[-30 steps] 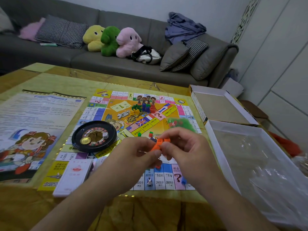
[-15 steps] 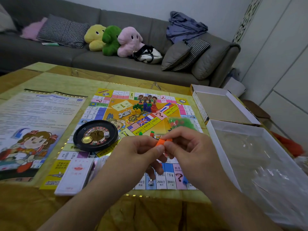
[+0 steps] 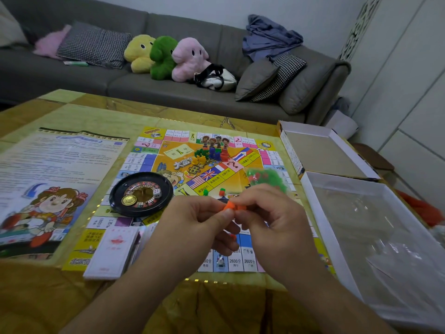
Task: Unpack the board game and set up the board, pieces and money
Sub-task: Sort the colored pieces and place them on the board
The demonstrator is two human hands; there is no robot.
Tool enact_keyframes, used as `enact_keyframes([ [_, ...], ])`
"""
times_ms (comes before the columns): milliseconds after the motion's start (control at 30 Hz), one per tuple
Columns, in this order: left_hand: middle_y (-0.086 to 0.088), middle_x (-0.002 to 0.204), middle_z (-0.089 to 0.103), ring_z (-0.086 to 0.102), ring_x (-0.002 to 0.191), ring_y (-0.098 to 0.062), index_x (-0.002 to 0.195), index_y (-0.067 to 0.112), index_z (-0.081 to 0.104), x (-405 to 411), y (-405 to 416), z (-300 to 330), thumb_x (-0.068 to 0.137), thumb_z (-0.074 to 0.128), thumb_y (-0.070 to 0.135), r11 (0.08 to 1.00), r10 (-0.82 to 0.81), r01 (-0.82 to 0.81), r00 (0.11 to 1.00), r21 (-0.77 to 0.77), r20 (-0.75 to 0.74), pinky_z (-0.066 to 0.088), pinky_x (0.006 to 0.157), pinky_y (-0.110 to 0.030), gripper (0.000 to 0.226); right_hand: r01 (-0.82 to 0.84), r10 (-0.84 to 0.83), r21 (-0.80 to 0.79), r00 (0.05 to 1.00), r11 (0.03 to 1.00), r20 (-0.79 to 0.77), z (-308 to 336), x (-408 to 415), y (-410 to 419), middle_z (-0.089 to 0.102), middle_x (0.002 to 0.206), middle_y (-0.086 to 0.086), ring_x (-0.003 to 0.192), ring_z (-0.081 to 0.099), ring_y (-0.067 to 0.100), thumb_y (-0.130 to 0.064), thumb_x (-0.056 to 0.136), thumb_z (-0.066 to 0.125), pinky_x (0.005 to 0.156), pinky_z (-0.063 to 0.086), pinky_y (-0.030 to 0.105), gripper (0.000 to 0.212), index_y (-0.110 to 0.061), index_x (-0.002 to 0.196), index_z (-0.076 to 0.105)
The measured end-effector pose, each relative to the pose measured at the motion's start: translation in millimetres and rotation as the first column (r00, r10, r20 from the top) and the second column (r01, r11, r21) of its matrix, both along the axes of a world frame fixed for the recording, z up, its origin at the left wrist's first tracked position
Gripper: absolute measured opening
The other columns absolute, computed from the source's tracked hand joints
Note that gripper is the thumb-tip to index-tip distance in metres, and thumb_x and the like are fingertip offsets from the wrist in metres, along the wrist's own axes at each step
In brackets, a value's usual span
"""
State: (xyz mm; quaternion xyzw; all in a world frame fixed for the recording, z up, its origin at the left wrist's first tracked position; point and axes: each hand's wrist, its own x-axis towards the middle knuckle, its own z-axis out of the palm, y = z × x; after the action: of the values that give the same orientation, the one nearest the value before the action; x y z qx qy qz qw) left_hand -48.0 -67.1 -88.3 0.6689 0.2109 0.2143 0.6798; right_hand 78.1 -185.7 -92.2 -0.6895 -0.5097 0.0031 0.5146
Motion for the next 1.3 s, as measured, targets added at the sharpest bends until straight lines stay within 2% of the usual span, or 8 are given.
enact_keyframes([
  [133, -0.022, 0.076, 0.075, 0.073, 0.062, -0.038, 0.092, -0.003, 0.076, -0.3, -1.6, -0.6, 0.1, 0.061, 0.001, 0.998, 0.017, -0.017, 1.0, -0.052, -0.003, 0.062, 0.056, -0.036, 0.018, 0.006, -0.007, 0.0, 0.999, 1.0, 0.043, -6.4, -5.2, 0.4, 0.066, 0.094, -0.005, 0.093, 0.065, 0.02, 0.012, 0.089, 0.069, 0.072, 0.056, 0.039, 0.028, -0.016, 0.094, 0.075],
  [400, -0.017, 0.083, 0.077, 0.075, 0.066, -0.032, 0.1, 0.004, 0.077, -0.8, 4.5, 2.5, 0.1, 0.063, 0.007, 0.999, -0.022, 0.021, 0.999, -0.025, -0.043, 0.057, 0.054, -0.029, 0.014, 0.023, -0.016, -0.057, 0.992, 0.998, 0.124, 2.2, 2.2, -4.7, 0.07, 0.098, -0.01, 0.097, 0.067, 0.013, 0.001, 0.092, 0.072, 0.077, 0.056, 0.033, 0.023, -0.018, 0.104, 0.079],
  [600, -0.016, 0.084, 0.077, 0.073, 0.066, -0.03, 0.105, 0.009, 0.072, 3.4, 3.7, 6.2, 0.099, 0.065, 0.01, 0.998, -0.064, 0.066, 0.995, 0.021, -0.076, 0.054, 0.052, -0.026, 0.009, 0.078, -0.061, 0.027, 0.913, 0.997, -0.403, 17.0, 11.0, -8.3, 0.079, 0.088, -0.001, 0.082, 0.077, 0.018, 0.005, 0.089, 0.075, 0.073, 0.064, 0.028, 0.026, -0.019, 0.098, 0.08],
  [700, -0.017, 0.085, 0.076, 0.073, 0.065, -0.03, 0.102, 0.009, 0.073, 3.8, 1.5, 6.7, 0.099, 0.066, 0.011, 0.995, -0.099, 0.099, 0.994, 0.001, -0.047, 0.052, 0.051, -0.023, 0.008, 0.054, -0.02, 0.049, 0.854, 0.997, -0.519, 18.4, 7.0, -7.6, 0.08, 0.091, 0.001, 0.087, 0.076, 0.018, -0.002, 0.086, 0.076, 0.075, 0.063, 0.028, 0.021, -0.021, 0.094, 0.081],
  [833, -0.013, 0.086, 0.078, 0.075, 0.069, -0.029, 0.105, 0.01, 0.074, 3.9, 0.4, 6.7, 0.099, 0.066, 0.01, 0.993, -0.106, 0.107, 0.994, 0.048, -0.018, 0.055, 0.055, -0.024, 0.01, 0.018, 0.027, 0.061, 0.745, 0.998, -0.666, 10.4, 1.2, -2.4, 0.079, 0.091, 0.009, 0.086, 0.07, 0.032, -0.025, 0.076, 0.075, 0.086, 0.059, 0.049, 0.018, -0.022, 0.092, 0.083],
  [900, -0.011, 0.086, 0.078, 0.075, 0.07, -0.029, 0.105, 0.009, 0.075, 3.8, 0.6, 5.8, 0.099, 0.066, 0.009, 0.993, -0.1, 0.1, 0.995, 0.056, -0.006, 0.056, 0.056, -0.026, 0.011, 0.002, 0.06, 0.089, 0.721, 0.996, -0.691, 8.4, 1.3, -0.7, 0.077, 0.088, 0.008, 0.083, 0.066, 0.027, -0.025, 0.076, 0.075, 0.085, 0.056, 0.052, 0.019, -0.021, 0.093, 0.083],
  [1033, -0.01, 0.083, 0.077, 0.073, 0.065, -0.024, 0.104, 0.009, 0.076, 2.3, 1.6, 5.1, 0.099, 0.066, 0.008, 0.993, -0.098, 0.099, 0.995, 0.059, -0.011, 0.053, 0.053, -0.022, 0.011, -0.007, 0.066, 0.092, 0.754, 0.996, -0.654, 14.9, 1.0, -3.1, 0.077, 0.085, 0.006, 0.077, 0.069, 0.017, -0.02, 0.074, 0.076, 0.073, 0.059, 0.031, 0.019, -0.016, 0.091, 0.081],
  [1300, -0.013, 0.085, 0.077, 0.072, 0.064, -0.023, 0.105, 0.009, 0.075, 1.3, 1.8, 7.0, 0.1, 0.064, 0.007, 0.992, -0.116, 0.117, 0.993, 0.053, -0.02, 0.054, 0.053, -0.025, 0.012, 0.05, -0.017, 0.069, 0.91, 0.996, -0.414, 21.7, 1.5, -4.6, 0.079, 0.089, 0.004, 0.088, 0.076, 0.022, 0.01, 0.079, 0.081, 0.077, 0.063, 0.028, 0.031, -0.02, 0.09, 0.08],
])
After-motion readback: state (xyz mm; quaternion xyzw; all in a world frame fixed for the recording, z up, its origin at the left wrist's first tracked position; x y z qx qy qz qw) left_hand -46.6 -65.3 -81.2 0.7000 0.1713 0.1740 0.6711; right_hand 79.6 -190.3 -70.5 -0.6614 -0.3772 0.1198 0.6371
